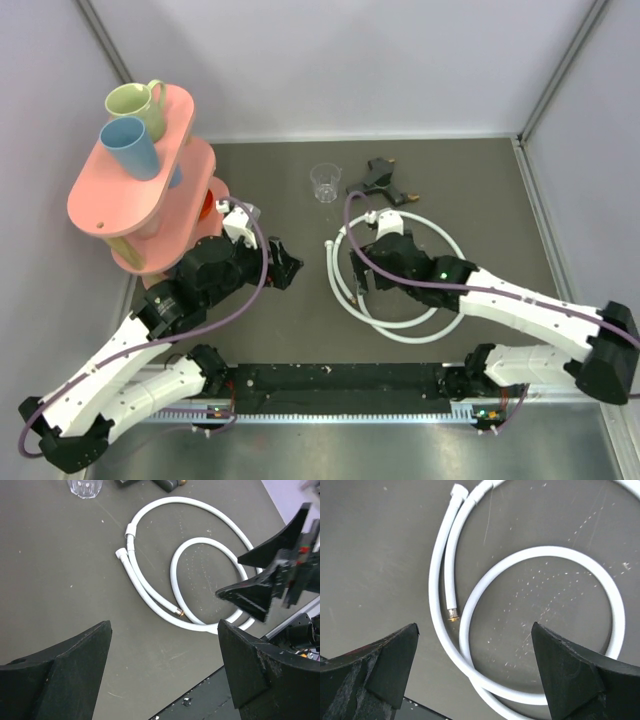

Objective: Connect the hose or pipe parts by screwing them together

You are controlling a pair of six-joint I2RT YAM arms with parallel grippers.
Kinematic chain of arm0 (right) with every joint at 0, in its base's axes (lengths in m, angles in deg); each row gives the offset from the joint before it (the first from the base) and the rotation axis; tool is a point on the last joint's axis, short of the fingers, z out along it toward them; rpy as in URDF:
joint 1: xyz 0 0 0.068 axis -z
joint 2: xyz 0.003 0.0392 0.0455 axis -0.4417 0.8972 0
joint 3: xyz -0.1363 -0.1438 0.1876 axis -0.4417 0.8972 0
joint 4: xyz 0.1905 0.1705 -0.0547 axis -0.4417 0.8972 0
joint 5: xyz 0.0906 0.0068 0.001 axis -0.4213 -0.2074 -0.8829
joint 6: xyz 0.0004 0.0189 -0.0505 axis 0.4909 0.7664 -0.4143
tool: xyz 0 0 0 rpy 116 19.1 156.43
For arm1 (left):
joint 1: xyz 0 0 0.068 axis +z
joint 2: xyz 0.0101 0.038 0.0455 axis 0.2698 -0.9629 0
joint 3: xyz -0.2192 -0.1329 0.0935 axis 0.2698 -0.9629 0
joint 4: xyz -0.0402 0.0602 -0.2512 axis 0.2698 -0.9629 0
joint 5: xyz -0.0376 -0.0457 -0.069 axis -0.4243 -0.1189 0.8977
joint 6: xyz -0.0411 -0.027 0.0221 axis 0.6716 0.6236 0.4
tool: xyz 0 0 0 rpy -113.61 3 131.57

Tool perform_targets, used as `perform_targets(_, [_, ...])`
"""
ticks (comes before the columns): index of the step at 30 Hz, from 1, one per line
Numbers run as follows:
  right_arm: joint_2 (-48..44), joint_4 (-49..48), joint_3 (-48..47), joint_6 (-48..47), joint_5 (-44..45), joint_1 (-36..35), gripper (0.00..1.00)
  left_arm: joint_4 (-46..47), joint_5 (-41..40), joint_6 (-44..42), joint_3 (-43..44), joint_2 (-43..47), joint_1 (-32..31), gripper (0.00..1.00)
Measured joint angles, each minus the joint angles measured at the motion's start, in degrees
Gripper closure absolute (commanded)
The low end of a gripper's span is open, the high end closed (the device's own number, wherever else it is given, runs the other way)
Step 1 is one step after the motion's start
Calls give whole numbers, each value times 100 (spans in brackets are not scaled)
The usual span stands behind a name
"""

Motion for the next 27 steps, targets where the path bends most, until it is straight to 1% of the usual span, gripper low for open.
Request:
perform_targets(3, [503,-7,-17,13,-94,13,5,-37,-79,129,-85,63,0,10])
perform_targets(6, [890,-105,-50,-7,-321,96,11,-39,-131,210,-177,120,0,11])
perform_targets(7, [981,-168,-50,-13,-439,164,17,-39,-153,247,-219,151,0,12])
perform_targets(10, [1259,-413,-68,-4,-833,439,26,-52,-188,382,-334,227,0,14])
perform_targets(11, [1384,-487,-96,-4,-951,520,28,-61,-188,446,-374,254,0,14])
perform_targets(12, [1499,-544,-131,-9,-1027,564,30,-61,-188,496,-420,262,0,14])
perform_targets(13, [1652,-638,-175,-11,-1117,603,35,-61,-184,551,-468,273,0,15])
perform_targets(14, [1810,-708,-221,-9,-1176,621,37,-63,-177,590,-518,289,0,15])
perform_targets(19, [2669,-852,-671,-15,-1318,627,39,-66,-168,713,-693,262,0,16])
perform_targets(23, [3353,-927,-1296,-52,-1276,664,41,-63,-166,743,-730,267,0,16])
perform_targets(27, [3731,-994,-1777,72,-1217,870,43,-35,-168,761,-796,358,0,17])
